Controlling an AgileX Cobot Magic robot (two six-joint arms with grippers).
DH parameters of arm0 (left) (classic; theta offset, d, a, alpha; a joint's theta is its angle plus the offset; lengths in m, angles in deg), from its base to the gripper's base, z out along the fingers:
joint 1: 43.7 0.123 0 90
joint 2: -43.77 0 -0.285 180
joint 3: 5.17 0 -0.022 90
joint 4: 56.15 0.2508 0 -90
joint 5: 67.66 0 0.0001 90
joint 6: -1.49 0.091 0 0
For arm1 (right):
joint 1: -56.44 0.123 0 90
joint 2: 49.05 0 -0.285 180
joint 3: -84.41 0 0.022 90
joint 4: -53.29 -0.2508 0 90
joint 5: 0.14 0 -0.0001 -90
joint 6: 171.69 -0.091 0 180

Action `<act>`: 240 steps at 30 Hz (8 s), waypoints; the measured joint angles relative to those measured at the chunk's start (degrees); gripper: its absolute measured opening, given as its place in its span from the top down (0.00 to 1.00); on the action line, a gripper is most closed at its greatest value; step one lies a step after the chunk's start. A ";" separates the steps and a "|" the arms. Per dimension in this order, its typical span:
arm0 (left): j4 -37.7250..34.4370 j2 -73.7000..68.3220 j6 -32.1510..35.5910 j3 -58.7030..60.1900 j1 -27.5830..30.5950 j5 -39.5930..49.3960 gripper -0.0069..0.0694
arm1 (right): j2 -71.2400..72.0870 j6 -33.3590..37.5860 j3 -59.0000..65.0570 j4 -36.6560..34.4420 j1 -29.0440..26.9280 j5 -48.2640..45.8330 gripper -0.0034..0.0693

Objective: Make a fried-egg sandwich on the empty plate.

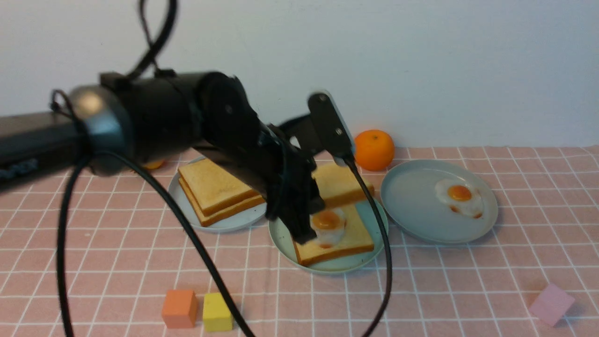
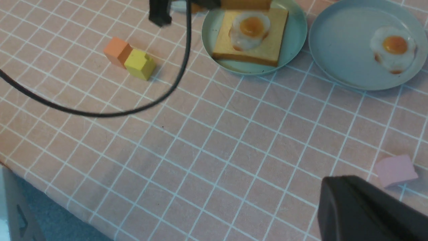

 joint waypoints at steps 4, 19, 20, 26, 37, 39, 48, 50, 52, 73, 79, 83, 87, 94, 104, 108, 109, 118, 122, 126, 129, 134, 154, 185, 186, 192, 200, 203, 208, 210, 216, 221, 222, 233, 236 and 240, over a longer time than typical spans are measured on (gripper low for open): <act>0.05 -2.98 0.44 0.17 -1.62 -4.12 0.82 | 1.41 -0.05 0.00 0.01 0.00 -0.02 0.92; 5.44 -6.05 -1.32 0.18 -1.69 -8.39 0.82 | 1.58 -0.05 0.00 -1.16 0.00 -0.02 0.91; 6.38 -6.05 -2.52 0.18 -1.69 -8.39 0.82 | 1.58 -0.05 0.00 -1.16 0.00 -0.02 0.91; 14.34 -6.41 -10.15 0.18 -1.69 -7.73 0.83 | 1.58 -0.05 0.00 -1.23 0.00 -0.02 0.91; 15.84 -9.11 -10.03 0.18 -1.71 -7.28 0.83 | 1.58 -0.05 0.00 -1.23 0.00 -0.02 0.89; 15.84 -9.22 -9.93 0.18 -1.71 -7.28 0.83 | 1.58 -0.05 0.00 -1.23 0.00 -0.02 0.89; 15.84 -9.23 -9.88 0.18 -1.71 -6.82 0.58 | 1.58 -0.05 0.00 -1.23 0.00 -0.02 0.88; 15.68 -9.28 -9.88 0.18 -1.71 -6.70 0.54 | 1.58 -0.05 0.00 -1.23 0.00 -0.02 0.88; 14.74 -9.28 -9.88 0.18 -1.71 -6.58 0.46 | 1.58 -0.05 0.00 -1.23 0.00 -0.02 0.88; -4.23 11.69 -15.52 0.18 -1.71 1.05 0.69 | 1.58 0.01 0.00 -1.43 0.00 -0.02 0.87; -11.13 34.32 -19.69 5.04 -1.75 7.52 0.89 | 1.72 -0.05 0.00 -1.64 0.00 -0.02 0.87; -14.62 48.50 -19.74 16.28 -1.82 5.05 0.89 | 3.12 -0.11 0.00 -1.64 0.00 -0.02 0.93; -17.86 63.27 -19.91 31.56 -1.82 -0.97 0.89 | 5.37 -2.10 0.00 -0.20 0.00 -0.02 0.96; -24.92 85.52 -20.04 54.19 -1.82 -16.18 0.89 | 8.82 -4.39 5.36 3.44 0.00 -0.07 0.95; -28.81 95.46 -20.19 66.15 -1.82 -26.48 0.89 | 10.70 -8.97 12.00 3.50 0.00 -0.02 0.95; -28.81 95.46 -20.19 66.58 -1.82 -25.50 0.89 | 10.70 -9.11 12.00 3.57 0.00 -0.02 0.94; -28.81 95.46 -20.19 66.58 -1.82 -25.12 0.89 | 10.70 -9.11 12.00 3.57 0.00 -0.02 0.94; -28.81 95.46 -20.19 66.58 -1.82 -21.38 0.89 | 10.78 -9.11 12.79 3.52 0.00 -0.02 0.93; -28.81 95.46 -20.19 66.58 -1.82 -20.96 0.89 | 12.38 -9.11 15.28 3.77 -4.10 -0.07 0.93; -28.81 95.46 -20.19 66.58 -1.82 -20.72 0.89 | 16.77 -3.51 22.71 2.29 -13.27 7.98 0.95; -28.81 95.46 -20.19 66.58 -1.82 -20.47 0.89 | 20.98 2.64 31.96 0.58 -19.56 19.96 0.96; -28.88 95.46 -20.19 66.58 -1.82 -20.47 0.89 | 30.47 7.81 53.79 -1.62 -25.70 39.49 0.96; -29.05 95.46 -20.19 66.65 -1.82 -19.88 0.89 | 37.36 4.45 65.68 -3.10 -26.58 47.94 0.96; -25.30 95.46 -20.79 66.65 -1.82 -21.25 0.89 | 37.36 4.45 65.68 -4.36 -26.58 47.93 0.94; -22.45 95.46 -22.10 66.65 -1.69 -21.72 0.89 | 37.36 4.45 65.68 -4.41 -26.58 47.93 0.94; -2.21 95.48 -41.15 66.75 7.89 -25.21 0.89 | 37.36 4.45 65.68 -4.41 -26.58 47.93 0.93; 15.90 102.00 -67.31 77.07 31.95 -21.93 0.89 | 37.36 4.45 65.68 -4.41 -26.58 47.93 0.92; 18.49 105.27 -72.40 81.35 33.52 -15.78 0.89 | 37.36 4.45 65.68 -4.47 -26.58 47.93 0.92; 18.86 105.46 -74.81 81.36 33.56 -11.80 0.89 | 37.36 4.45 65.68 -4.58 -26.58 47.88 0.92; 18.86 105.46 -75.03 81.36 33.56 -11.73 0.89 | 37.36 4.45 65.68 -4.58 -26.58 47.88 0.92; 18.86 105.46 -75.06 81.36 33.56 -11.73 0.89 | 37.36 4.45 65.68 -4.58 -26.58 47.88 0.91; 18.86 105.46 -75.10 81.36 33.56 -11.67 0.89 | 37.36 4.45 65.68 -4.58 -26.58 47.88 0.90; 18.86 105.46 -75.17 81.36 33.56 -11.67 0.89 | 37.36 4.45 65.68 -4.58 -26.58 47.88 0.90; 18.86 105.46 -75.24 81.36 33.56 -11.67 0.89 | 37.36 4.45 65.68 -4.58 -26.58 47.88 0.88; 18.86 105.46 -75.24 81.36 33.56 -11.67 0.89 | 37.36 4.45 65.68 -4.58 -26.58 47.88 0.87; 19.16 105.46 -75.24 81.36 33.56 -11.67 0.89 | 37.36 4.45 65.68 -4.58 -26.58 47.88 0.86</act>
